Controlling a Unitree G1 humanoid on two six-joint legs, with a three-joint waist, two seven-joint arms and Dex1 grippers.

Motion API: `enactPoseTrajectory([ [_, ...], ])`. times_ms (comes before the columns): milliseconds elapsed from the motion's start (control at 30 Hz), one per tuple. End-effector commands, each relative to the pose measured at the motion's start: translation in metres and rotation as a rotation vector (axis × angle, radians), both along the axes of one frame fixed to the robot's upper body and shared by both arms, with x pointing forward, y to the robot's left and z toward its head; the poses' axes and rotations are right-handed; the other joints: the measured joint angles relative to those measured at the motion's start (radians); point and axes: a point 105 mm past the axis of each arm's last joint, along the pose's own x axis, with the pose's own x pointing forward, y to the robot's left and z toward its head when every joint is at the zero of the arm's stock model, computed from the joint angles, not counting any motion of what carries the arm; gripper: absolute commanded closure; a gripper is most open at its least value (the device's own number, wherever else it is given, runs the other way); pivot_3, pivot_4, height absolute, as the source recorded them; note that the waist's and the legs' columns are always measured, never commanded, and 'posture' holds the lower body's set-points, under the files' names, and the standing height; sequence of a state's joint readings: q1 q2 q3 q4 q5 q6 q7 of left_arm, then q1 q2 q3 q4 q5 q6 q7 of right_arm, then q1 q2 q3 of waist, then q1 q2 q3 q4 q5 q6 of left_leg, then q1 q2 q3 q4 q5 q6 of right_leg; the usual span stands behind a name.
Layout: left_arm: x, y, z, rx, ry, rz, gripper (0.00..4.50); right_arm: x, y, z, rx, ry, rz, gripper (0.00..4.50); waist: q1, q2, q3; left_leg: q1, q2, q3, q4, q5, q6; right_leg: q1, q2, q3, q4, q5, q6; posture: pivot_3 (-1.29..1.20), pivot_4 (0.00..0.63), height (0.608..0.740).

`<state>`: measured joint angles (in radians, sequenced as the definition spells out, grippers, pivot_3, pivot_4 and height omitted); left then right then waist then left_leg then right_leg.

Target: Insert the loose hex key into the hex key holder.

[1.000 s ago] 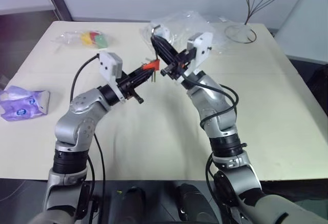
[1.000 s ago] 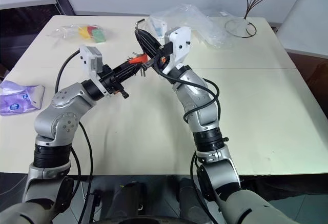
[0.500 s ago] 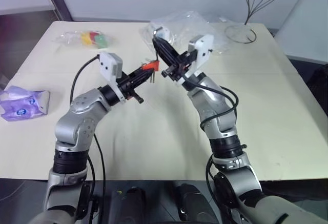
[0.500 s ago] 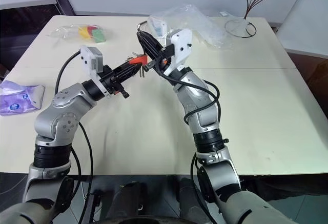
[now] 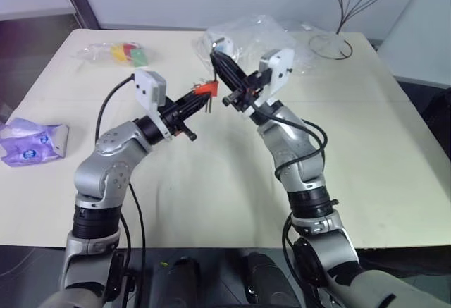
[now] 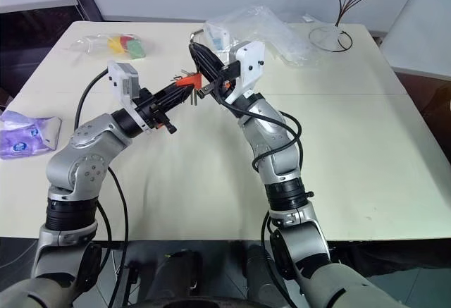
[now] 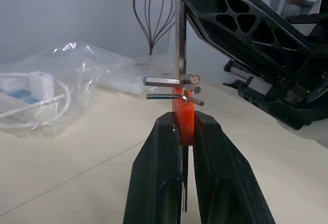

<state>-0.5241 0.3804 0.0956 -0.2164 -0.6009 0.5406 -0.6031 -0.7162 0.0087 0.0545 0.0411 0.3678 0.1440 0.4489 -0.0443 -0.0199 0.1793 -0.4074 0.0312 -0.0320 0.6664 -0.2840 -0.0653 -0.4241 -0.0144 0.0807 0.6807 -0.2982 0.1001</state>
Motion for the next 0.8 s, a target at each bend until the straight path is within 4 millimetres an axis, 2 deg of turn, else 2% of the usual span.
enactPoseTrajectory([
  [33,-0.0058,-0.0002,0.0191,-0.017,-0.082,-0.002,4.5,-0.0076,-0.0002,0.0177,0.03,-0.064,0.011,4.48,0.0,0.0,0.0,0.0,0.0,0.0,0.0,0.0,0.0,0.0,0.0,0.0,0.0,0.0,0.0,0.0,0.15,0.74],
  [500,-0.0037,0.0033,0.0206,-0.02,-0.101,0.019,4.5,-0.0083,-0.0068,0.02,0.041,-0.038,-0.002,4.48,0.0,0.0,0.0,0.0,0.0,0.0,0.0,0.0,0.0,0.0,0.0,0.0,0.0,0.0,0.0,0.0,0.15,0.74],
  [600,-0.0034,0.0036,0.0209,-0.019,-0.107,0.021,4.5,-0.008,-0.0075,0.0199,0.032,-0.037,-0.007,3.43,0.0,0.0,0.0,0.0,0.0,0.0,0.0,0.0,0.0,0.0,0.0,0.0,0.0,0.0,0.0,0.0,0.15,0.74],
  [667,-0.0033,0.0038,0.0214,-0.016,-0.114,0.023,4.5,-0.0075,-0.0081,0.0194,0.024,-0.035,-0.012,3.43,0.0,0.0,0.0,0.0,0.0,0.0,0.0,0.0,0.0,0.0,0.0,0.0,0.0,0.0,0.0,0.0,0.15,0.74],
  [700,-0.0035,0.0038,0.0216,-0.015,-0.118,0.023,4.5,-0.0072,-0.0087,0.0191,0.019,-0.033,-0.016,2.68,0.0,0.0,0.0,0.0,0.0,0.0,0.0,0.0,0.0,0.0,0.0,0.0,0.0,0.0,0.0,0.0,0.15,0.74],
  [800,-0.0038,0.0034,0.0221,-0.013,-0.126,0.021,4.5,-0.0062,-0.0098,0.0182,0.005,-0.031,-0.024,2.68,0.0,0.0,0.0,0.0,0.0,0.0,0.0,0.0,0.0,0.0,0.0,0.0,0.0,0.0,0.0,0.0,0.15,0.74],
])
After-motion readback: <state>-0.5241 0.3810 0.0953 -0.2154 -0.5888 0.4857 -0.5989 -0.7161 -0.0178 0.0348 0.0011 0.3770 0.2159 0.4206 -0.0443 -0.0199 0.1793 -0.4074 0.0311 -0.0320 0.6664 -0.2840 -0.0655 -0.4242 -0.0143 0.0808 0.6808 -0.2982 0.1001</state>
